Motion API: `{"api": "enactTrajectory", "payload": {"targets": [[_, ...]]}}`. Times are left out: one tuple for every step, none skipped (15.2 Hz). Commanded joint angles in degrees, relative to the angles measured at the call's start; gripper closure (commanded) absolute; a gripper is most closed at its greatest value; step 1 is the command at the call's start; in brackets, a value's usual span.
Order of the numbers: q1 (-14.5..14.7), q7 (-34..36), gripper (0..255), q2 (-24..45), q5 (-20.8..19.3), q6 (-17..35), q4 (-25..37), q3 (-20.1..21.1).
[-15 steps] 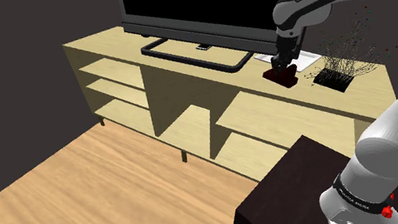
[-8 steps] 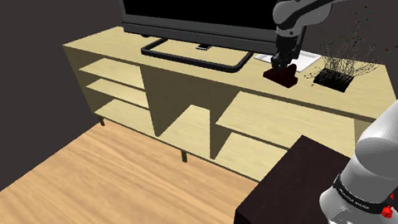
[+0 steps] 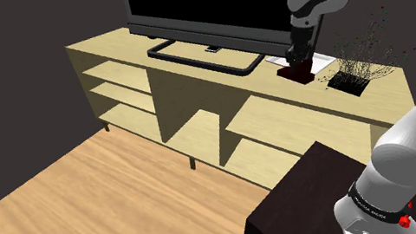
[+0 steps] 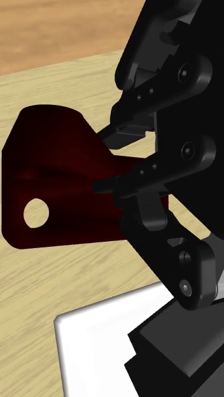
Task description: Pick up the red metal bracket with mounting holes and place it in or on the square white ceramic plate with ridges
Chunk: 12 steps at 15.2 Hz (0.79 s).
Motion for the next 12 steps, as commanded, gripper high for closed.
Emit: {"api": "enactTrajectory", "payload": {"targets": [[0.0, 0.1, 255, -0.5, -0.1, -1.6, 1.1, 0.1], [0.0, 0.1, 255, -0.7, -0.1, -2.4, 1.7, 0.2], [0.0, 0.1, 255, -0.9, -0.1, -3.1, 2.3, 0.2], [0.1, 0.1, 255, -1.1, -0.1, -3.9, 2.9, 0.3], [0.1, 0.1, 255, -1.2, -0.1, -4.7, 3.5, 0.4], [0.1, 0.1, 255, -1.3, -0.1, -5.5, 4.2, 0.4], [0.1, 0.1, 255, -1.5, -0.1, -6.2, 4.8, 0.5], [0.1, 0.1, 255, -1.6, -0.1, -7.0, 5.5, 0.5], [0.1, 0.1, 255, -1.7, -0.1, -7.8, 6.2, 0.6], [0.1, 0.1, 255, -1.7, -0.1, -7.8, 6.1, 0.6], [-0.1, -1.3, 255, 0.1, 0.3, -7.8, 8.0, -0.3], [-0.4, -2.7, 255, 2.0, 0.8, -7.8, 9.9, -1.1]]}}
